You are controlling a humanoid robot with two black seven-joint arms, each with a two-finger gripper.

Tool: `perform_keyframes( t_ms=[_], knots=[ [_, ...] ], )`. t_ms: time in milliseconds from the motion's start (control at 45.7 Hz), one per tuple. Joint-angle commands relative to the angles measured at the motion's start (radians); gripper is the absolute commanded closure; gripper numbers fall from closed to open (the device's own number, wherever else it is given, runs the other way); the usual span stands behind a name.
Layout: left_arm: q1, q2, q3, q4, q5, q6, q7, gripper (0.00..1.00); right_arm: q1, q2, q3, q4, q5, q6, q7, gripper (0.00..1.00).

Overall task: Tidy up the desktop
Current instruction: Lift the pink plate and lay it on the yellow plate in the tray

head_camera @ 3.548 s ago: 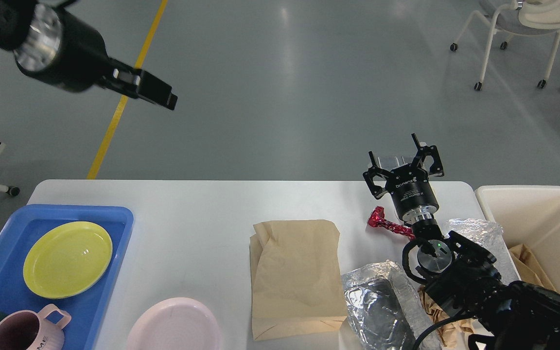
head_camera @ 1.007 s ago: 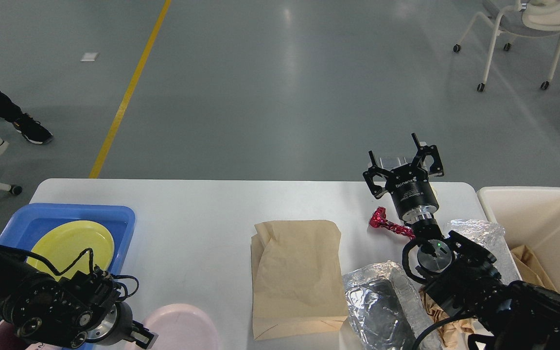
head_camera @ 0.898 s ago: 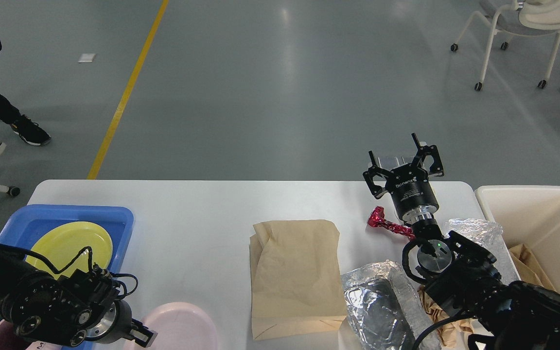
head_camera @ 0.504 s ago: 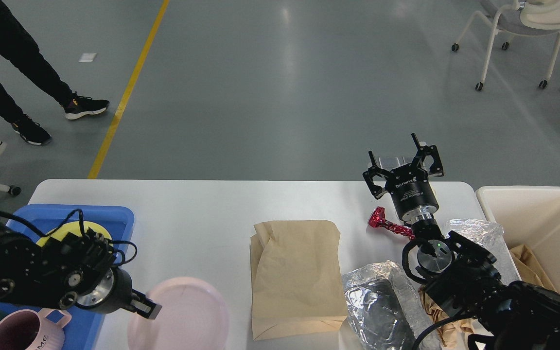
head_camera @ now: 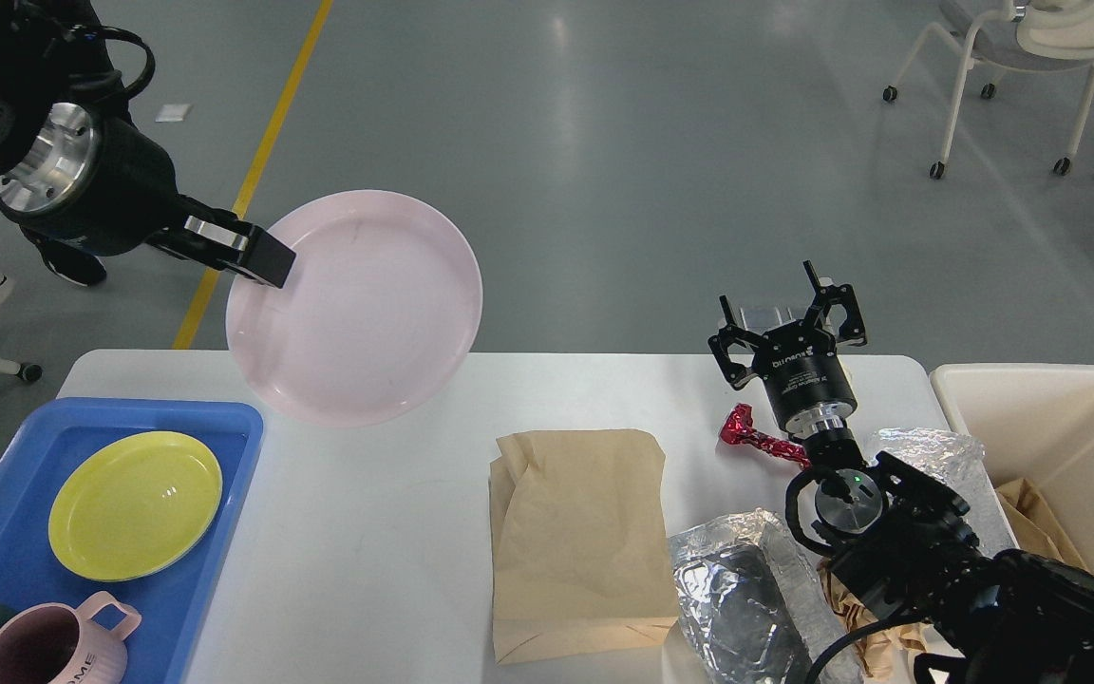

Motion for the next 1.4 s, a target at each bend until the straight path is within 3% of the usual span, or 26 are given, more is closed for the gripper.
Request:
perform_keyframes(
  t_ms=[0, 153, 285, 350, 416, 701, 1161, 1380],
  knots=[
    [0.104, 0.067, 0.048, 0.11, 0.101, 0.025, -0.02, 1.0, 0.0, 0.0, 0.0, 0.0, 0.0, 0.0, 0.0, 0.0],
    [0.31, 0.088, 0.031, 0.285, 0.298, 0.08, -0.124, 1.0, 0.0, 0.0, 0.0, 0.0, 0.0, 0.0, 0.0, 0.0],
    [0.445, 0.09, 0.043, 0.38, 0.474, 0.228, -0.239, 1.0, 0.001, 0.001, 0.0, 0.0, 0.0, 0.0, 0.0, 0.0],
    [0.519, 0.088, 0.043, 0.418, 0.536, 0.309, -0.264, 1.0, 0.001, 0.0, 0.0, 0.0, 0.0, 0.0, 0.0, 0.0],
    [0.58, 0.08, 0.043, 0.464, 0.556, 0.378, -0.267, 1.0, 0.001, 0.0, 0.0, 0.0, 0.0, 0.0, 0.0, 0.0],
    [0.793, 0.006, 0.04, 0.596, 0.544, 0.542, -0.263, 1.0, 0.001, 0.001, 0.0, 0.0, 0.0, 0.0, 0.0, 0.0],
    [0.942, -0.162, 0.039, 0.785, 0.438, 0.605, -0.243, 1.0, 0.001, 0.0, 0.0, 0.0, 0.0, 0.0, 0.0, 0.0],
    [0.948, -0.163, 0.037, 0.785, 0.421, 0.614, -0.243, 0.72, 0.001, 0.0, 0.0, 0.0, 0.0, 0.0, 0.0, 0.0]
  ],
)
